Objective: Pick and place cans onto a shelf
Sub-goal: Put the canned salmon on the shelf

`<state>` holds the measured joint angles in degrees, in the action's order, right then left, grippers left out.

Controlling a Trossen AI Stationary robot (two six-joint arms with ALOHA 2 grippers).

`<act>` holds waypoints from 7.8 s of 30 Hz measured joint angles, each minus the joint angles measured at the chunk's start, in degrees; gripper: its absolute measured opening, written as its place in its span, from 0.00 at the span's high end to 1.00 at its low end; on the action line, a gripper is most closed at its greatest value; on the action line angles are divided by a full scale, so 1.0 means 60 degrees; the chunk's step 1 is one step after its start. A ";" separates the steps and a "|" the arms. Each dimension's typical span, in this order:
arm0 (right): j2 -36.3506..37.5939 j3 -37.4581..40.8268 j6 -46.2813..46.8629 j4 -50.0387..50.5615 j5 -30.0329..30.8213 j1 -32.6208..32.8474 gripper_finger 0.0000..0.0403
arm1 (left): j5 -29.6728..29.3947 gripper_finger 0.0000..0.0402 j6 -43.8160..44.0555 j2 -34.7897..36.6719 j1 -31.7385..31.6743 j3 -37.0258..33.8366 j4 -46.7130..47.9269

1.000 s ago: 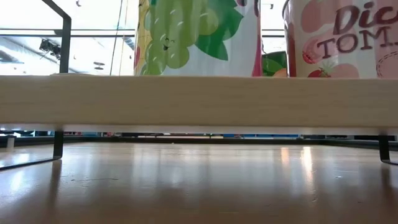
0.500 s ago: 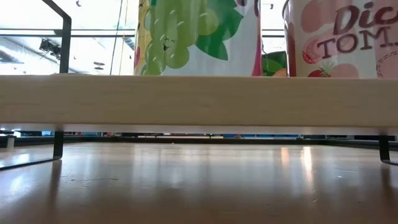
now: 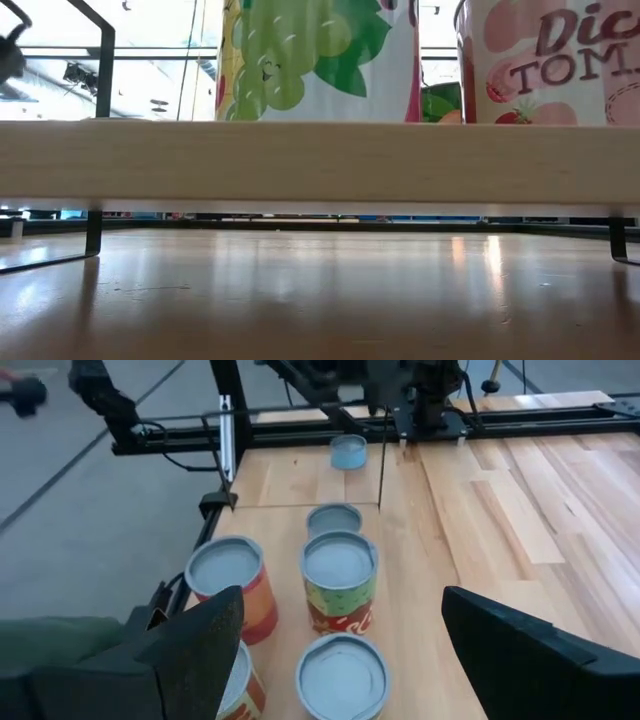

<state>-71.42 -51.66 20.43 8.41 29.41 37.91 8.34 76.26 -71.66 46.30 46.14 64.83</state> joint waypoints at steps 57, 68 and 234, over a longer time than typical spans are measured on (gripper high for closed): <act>0.0095 0.0000 -0.0106 -0.0396 -0.0175 -0.0929 0.14 | 0.1331 0.52 -0.0519 -0.1122 -0.0188 -0.1532 -0.2692; 0.0095 0.0000 -0.0254 -0.0390 -0.0175 -0.0929 0.14 | 0.3832 0.66 0.3130 -0.1100 -0.0640 -0.1079 -0.2269; -0.0277 -0.1749 0.0327 0.0899 0.1431 0.3446 0.14 | -0.4607 0.25 -0.4672 -1.1435 -0.0090 1.4741 0.4197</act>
<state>-73.08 -62.15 22.38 13.80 37.99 58.59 -19.30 48.23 -140.27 45.76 134.58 90.02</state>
